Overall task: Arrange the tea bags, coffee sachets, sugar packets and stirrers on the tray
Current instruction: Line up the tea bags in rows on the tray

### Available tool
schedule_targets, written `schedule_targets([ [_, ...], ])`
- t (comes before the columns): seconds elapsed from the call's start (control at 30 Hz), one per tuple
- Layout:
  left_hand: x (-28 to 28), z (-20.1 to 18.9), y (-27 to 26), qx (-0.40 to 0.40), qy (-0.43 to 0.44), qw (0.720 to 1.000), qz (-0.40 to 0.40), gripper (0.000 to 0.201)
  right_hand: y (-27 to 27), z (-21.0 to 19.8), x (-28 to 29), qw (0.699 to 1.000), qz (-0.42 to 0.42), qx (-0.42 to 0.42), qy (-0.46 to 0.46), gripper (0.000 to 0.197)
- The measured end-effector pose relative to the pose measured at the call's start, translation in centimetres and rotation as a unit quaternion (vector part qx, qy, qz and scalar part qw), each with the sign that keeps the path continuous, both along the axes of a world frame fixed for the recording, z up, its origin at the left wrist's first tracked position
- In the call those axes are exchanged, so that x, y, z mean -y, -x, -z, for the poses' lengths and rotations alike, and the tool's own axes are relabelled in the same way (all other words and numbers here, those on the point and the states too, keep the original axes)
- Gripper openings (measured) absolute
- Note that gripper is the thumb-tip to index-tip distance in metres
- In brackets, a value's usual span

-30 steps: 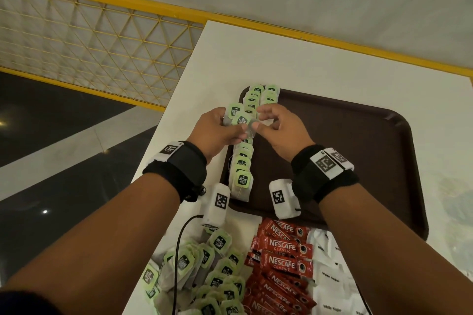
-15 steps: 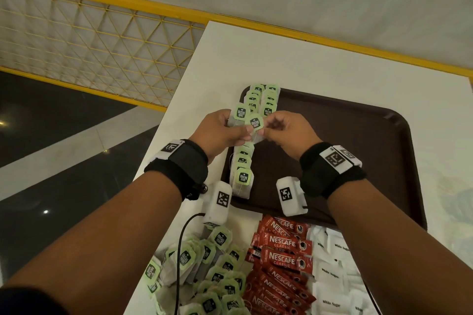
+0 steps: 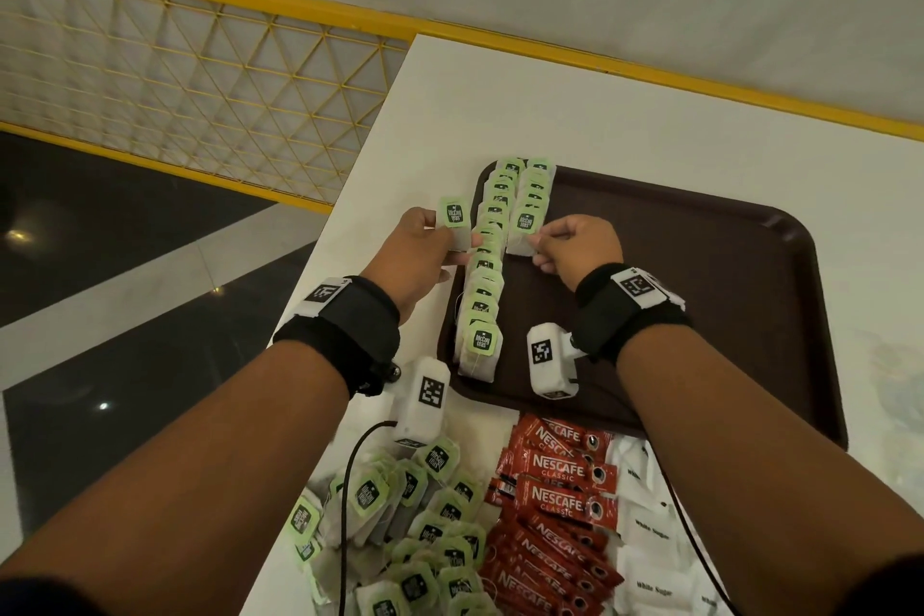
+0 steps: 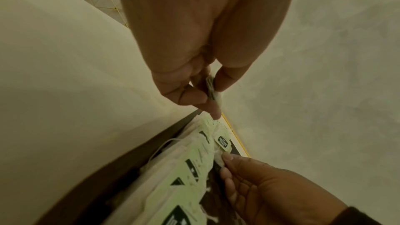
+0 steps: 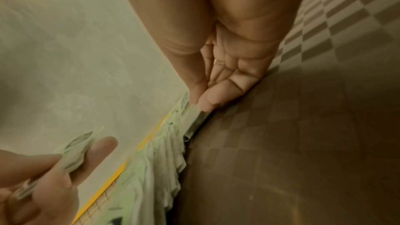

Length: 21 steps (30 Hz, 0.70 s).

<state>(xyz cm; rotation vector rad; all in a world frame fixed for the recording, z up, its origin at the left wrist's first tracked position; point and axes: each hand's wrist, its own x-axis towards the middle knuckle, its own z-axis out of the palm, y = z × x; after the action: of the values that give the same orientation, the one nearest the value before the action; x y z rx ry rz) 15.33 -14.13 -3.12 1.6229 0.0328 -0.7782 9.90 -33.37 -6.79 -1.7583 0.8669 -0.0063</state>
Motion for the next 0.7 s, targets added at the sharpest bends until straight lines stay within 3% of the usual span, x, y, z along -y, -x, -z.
schedule_targets([
  [0.07, -0.1, 0.1, 0.3, 0.013, 0.003, 1.000, 0.003, 0.033, -0.2, 0.1, 0.0, 1.000, 0.006, -0.001, 0.012, 0.007],
  [0.27, -0.4, 0.4, 0.5, 0.022, 0.046, 0.999, -0.008, 0.011, 0.8, -0.7, -0.4, 0.999, 0.037, -0.005, 0.034, 0.009],
  [0.33, -0.3, 0.3, 0.6, 0.027, 0.053, 0.998, -0.001, 0.013, 1.5, -2.0, -1.0, 0.998, 0.001, 0.018, 0.064, 0.011],
  [0.5, 0.4, 0.4, 1.2, 0.045, 0.038, 0.998, 0.025, 0.024, 2.3, -4.4, -3.5, 0.989, -0.129, 0.070, -0.005, 0.020],
  [0.7, 0.5, -0.1, 1.7, 0.080, 0.005, 0.996, 0.047, 0.028, 2.3, -3.4, -3.0, 0.995, -0.067, 0.063, -0.037, 0.019],
])
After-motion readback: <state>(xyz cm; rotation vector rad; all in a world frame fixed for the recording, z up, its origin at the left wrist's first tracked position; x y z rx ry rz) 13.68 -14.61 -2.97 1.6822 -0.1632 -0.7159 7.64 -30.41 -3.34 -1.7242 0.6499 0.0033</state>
